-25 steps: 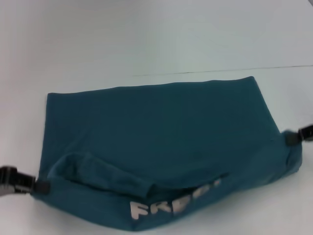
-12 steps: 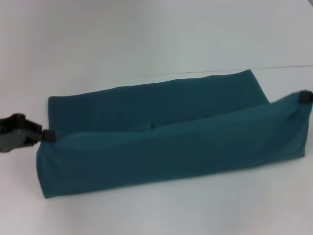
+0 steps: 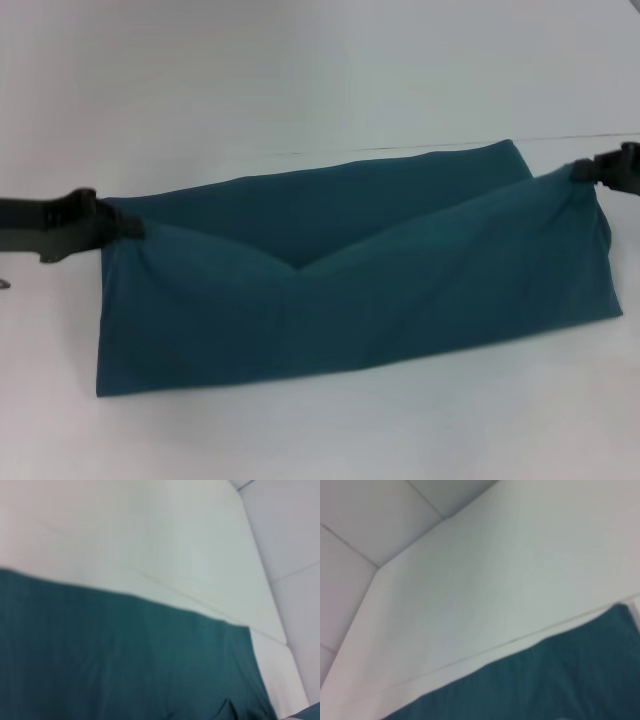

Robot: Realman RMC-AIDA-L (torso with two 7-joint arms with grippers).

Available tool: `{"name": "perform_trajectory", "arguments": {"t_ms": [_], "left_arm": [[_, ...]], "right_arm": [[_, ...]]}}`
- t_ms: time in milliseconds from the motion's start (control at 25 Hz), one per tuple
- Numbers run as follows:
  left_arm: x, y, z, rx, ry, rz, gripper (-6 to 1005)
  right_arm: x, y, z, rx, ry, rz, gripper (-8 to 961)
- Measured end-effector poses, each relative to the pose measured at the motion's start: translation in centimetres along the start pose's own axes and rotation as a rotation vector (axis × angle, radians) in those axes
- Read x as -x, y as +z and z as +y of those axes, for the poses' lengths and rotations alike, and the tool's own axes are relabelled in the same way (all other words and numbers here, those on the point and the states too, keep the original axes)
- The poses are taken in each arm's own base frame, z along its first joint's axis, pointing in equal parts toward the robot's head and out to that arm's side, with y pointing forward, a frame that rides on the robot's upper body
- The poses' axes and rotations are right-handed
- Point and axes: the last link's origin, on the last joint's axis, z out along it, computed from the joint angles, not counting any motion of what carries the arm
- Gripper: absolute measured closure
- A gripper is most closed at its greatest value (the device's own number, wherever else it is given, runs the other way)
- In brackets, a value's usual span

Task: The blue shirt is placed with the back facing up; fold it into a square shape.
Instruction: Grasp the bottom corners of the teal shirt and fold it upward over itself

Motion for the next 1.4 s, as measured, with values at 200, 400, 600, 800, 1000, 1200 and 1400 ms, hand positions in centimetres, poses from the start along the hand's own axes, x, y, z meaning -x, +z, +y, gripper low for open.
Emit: {"name": "perform_trajectory", "arguments": {"t_ms": [200,400,600,800,1000,1200,1400], "left_arm": [[-1.5,0.5,0.7,-0.002,0.023,0.072,926],[-2.4,1.9,0.3,-0.076,0.032,0.132,921],[-2.6,3.4,-0.3,-0.156,0.03,0.174,916],[-3.0,4.1,-0.6,-0.21,0.036,0.201,911],[-3.3,4.1,-0.7,-0.228,0.032,0.222,906],[-3.6,4.1,-0.8,-0.241,0.033,0.244,901],[-3.8,4.4,-0.8,-0.253,0.033,0.262,896]], "right_arm": [[1.1,1.8,0.5,-0.06,-0.024,-0.072,805],[1.5,4.2,0.8,-0.134,-0.055,-0.122,799],[1.6,6.3,1.4,-0.201,-0.093,-0.156,794],[1.9,8.0,2.0,-0.241,-0.115,-0.18,789],[2.3,8.8,2.7,-0.253,-0.135,-0.194,783],[3.1,9.4,3.6,-0.26,-0.158,-0.22,778],[3.2,10.4,4.4,-0.283,-0.193,-0.23,772]]}}
